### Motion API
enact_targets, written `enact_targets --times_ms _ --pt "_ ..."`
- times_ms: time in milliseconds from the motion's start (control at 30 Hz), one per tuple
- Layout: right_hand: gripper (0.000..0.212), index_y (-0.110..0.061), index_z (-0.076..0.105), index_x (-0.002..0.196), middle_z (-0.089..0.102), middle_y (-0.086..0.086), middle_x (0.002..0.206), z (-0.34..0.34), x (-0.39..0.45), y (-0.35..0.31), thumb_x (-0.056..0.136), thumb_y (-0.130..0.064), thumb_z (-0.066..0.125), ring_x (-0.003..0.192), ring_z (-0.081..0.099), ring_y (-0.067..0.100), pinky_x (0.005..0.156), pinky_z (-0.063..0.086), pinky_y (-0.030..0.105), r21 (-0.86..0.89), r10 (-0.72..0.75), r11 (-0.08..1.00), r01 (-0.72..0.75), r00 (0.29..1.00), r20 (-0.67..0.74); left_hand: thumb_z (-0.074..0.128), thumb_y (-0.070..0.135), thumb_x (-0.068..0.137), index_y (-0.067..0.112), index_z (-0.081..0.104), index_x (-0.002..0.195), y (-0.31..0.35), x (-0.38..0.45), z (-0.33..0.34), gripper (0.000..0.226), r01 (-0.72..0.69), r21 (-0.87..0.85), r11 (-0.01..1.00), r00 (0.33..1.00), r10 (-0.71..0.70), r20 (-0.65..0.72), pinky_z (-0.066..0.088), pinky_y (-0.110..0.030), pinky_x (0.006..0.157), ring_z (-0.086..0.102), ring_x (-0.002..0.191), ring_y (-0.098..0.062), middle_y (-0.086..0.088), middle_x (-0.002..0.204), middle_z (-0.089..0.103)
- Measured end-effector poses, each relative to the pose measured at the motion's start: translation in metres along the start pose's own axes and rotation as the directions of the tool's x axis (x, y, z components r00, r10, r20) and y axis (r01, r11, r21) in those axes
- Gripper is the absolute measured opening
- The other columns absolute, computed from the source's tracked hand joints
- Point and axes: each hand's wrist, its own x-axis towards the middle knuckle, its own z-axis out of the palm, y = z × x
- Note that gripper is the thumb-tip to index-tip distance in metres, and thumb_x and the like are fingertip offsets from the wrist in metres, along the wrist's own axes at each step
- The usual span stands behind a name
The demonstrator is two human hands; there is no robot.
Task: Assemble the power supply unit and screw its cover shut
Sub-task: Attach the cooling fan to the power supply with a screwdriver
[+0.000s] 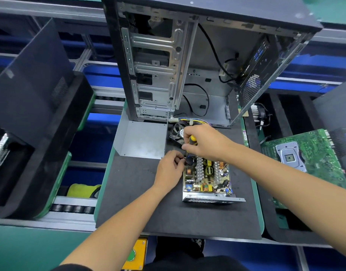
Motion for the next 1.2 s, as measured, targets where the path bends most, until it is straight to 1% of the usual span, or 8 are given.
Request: enact_targets --times_ms 200,333,567,667,733,967,1100,1200 --pt "0.017 -0.021 0.053 0.08 0.05 -0.013 0.071 -0.002 -0.005 0.001 0.089 -0.03 0.065 0.064 0.043 0.0 0.054 0.032 0.025 0.041 0.022 0.999 -0.021 1.0 -0.021 0.06 0.013 0.09 0.02 0.058 0.088 -0.002 0.0 0.0 0.007 -0.006 -0.002 1.0 1.0 0.006 0.0 0.036 -0.013 0.056 0.045 0.061 -0.004 0.008 0.072 0.052" --pt "0.017 -0.018 0.055 0.081 0.055 -0.008 0.074 -0.007 -0.008 -0.001 0.089 -0.03 0.064 0.067 0.048 0.007 0.057 0.039 0.032 0.067 0.04 0.997 -0.037 0.998 -0.049 0.059 0.01 0.091 0.021 0.053 0.087 -0.001 -0.002 -0.001 0.012 -0.012 -0.022 1.0 1.0 0.012 0.01 0.038 -0.015 0.059 0.046 0.064 -0.005 0.008 0.072 0.052" --pt "0.017 -0.018 0.056 0.08 0.056 -0.008 0.074 -0.008 -0.011 -0.006 0.089 -0.03 0.065 0.064 0.049 0.009 0.053 0.037 0.028 0.084 0.045 0.996 -0.039 0.997 -0.066 0.057 0.01 0.093 0.02 0.055 0.091 0.0 -0.005 -0.002 0.01 -0.024 -0.024 0.999 0.999 0.024 0.025 0.038 -0.013 0.063 0.05 0.073 -0.005 0.007 0.076 0.054" --pt "0.017 -0.018 0.056 0.081 0.058 -0.007 0.075 -0.008 -0.012 -0.009 0.089 -0.029 0.065 0.068 0.052 0.012 0.054 0.037 0.026 0.091 0.048 0.995 -0.042 0.996 -0.07 0.058 0.012 0.093 0.017 0.057 0.097 -0.001 -0.005 -0.002 0.006 -0.009 -0.032 0.999 1.0 0.01 0.03 0.043 -0.021 0.066 0.052 0.074 -0.009 0.003 0.078 0.055" --pt "0.017 -0.018 0.057 0.081 0.059 -0.007 0.076 -0.009 -0.013 -0.009 0.089 -0.029 0.066 0.065 0.05 0.006 0.053 0.033 0.022 0.103 0.049 0.994 -0.04 0.995 -0.087 0.058 0.011 0.093 0.016 0.059 0.098 -0.001 -0.005 -0.002 0.007 -0.013 -0.042 0.999 0.999 0.014 0.032 0.044 -0.024 0.067 0.053 0.075 -0.012 0.002 0.077 0.056" --pt "0.018 -0.023 0.055 0.078 0.06 -0.009 0.074 -0.015 -0.015 -0.01 0.088 -0.03 0.066 0.055 0.047 0.008 0.053 0.039 0.023 0.148 0.076 0.987 -0.061 0.993 -0.096 0.056 0.016 0.094 0.027 0.055 0.089 -0.001 -0.007 0.001 0.013 -0.022 -0.045 0.999 1.0 0.022 -0.004 0.038 -0.01 0.061 0.053 0.074 -0.004 0.01 0.077 0.058" --pt "0.02 -0.025 0.052 0.076 0.06 -0.009 0.075 -0.013 -0.016 -0.009 0.088 -0.03 0.067 0.066 0.055 0.014 0.058 0.042 0.027 0.165 0.08 0.984 -0.064 0.992 -0.097 0.057 0.016 0.094 0.027 0.056 0.09 0.001 -0.007 0.0 0.012 -0.024 -0.046 0.999 1.0 0.024 -0.006 0.038 -0.008 0.062 0.053 0.075 0.002 0.013 0.076 0.058" --pt "0.018 -0.023 0.054 0.078 0.057 -0.011 0.074 -0.01 -0.016 -0.008 0.088 -0.03 0.067 0.066 0.051 0.005 0.054 0.035 0.022 0.158 0.074 0.986 -0.058 0.993 -0.095 0.057 0.013 0.094 0.025 0.057 0.09 0.002 -0.006 -0.002 0.012 -0.017 -0.049 0.999 1.0 0.017 0.004 0.038 -0.007 0.063 0.053 0.075 0.003 0.014 0.076 0.057"
